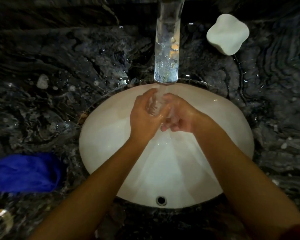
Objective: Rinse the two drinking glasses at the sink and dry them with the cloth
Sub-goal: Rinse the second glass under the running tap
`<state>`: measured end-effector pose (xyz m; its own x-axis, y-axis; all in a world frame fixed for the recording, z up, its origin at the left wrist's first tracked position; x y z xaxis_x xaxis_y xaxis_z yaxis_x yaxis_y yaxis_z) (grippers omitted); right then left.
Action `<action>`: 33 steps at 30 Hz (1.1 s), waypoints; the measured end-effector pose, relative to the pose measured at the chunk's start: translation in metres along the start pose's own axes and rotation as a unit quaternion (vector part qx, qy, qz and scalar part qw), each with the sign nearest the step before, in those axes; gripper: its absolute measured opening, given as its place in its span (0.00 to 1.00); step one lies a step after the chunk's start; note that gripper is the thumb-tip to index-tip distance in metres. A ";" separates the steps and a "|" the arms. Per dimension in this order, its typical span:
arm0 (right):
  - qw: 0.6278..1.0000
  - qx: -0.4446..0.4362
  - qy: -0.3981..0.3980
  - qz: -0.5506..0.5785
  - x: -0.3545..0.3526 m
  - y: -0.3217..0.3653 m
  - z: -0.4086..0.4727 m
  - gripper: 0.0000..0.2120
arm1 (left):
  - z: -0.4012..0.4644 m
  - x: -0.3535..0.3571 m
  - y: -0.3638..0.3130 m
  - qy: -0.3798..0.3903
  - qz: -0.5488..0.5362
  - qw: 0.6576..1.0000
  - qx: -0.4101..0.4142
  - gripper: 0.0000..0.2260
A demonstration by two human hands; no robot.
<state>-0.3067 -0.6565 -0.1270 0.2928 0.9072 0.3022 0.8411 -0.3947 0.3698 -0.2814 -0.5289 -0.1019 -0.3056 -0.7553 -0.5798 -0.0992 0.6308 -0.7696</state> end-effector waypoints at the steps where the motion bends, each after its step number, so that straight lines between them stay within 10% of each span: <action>1: 0.999 0.014 0.015 -0.035 -0.003 0.004 0.000 0.23 | 0.002 -0.001 0.002 0.014 0.022 0.999 0.026 0.23; 6: 0.999 -0.011 -0.041 0.016 0.011 0.018 0.004 0.15 | 0.013 -0.003 0.004 -0.027 0.116 0.988 0.101 0.16; 10: 0.967 -0.161 -0.099 0.173 0.030 0.020 0.000 0.15 | 0.013 0.001 0.007 -0.060 0.015 0.998 -0.004 0.12; 17: 0.854 -0.425 -0.229 -0.197 0.038 0.013 -0.018 0.09 | 0.019 0.015 0.014 0.194 -0.273 0.874 -0.351 0.15; 24: 0.729 -0.548 -0.199 -0.358 0.039 0.023 -0.036 0.19 | 0.025 0.003 0.004 0.309 -0.278 0.856 -0.308 0.16; 28: 0.728 -0.528 -0.271 -0.343 0.046 0.021 -0.035 0.16 | 0.027 0.006 0.010 0.250 -0.251 0.884 -0.307 0.11; 33: 0.867 -0.330 -0.301 -0.221 0.032 0.024 -0.017 0.16 | 0.021 0.007 0.004 0.218 -0.274 0.880 -0.322 0.16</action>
<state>-0.2849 -0.6392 -0.0940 0.3601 0.8242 -0.4370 0.5473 0.1927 0.8144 -0.2640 -0.5352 -0.1147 -0.3641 -0.9263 0.0971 -0.8180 0.2682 -0.5088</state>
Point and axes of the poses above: each hand's wrist, its own z-axis towards the middle knuckle, its own x-axis out of the palm, y = z × x, the point moved 4 cm from there along z, towards the middle knuckle, and after that the axes turned 12 degrees about z, right-handed, at the moved point
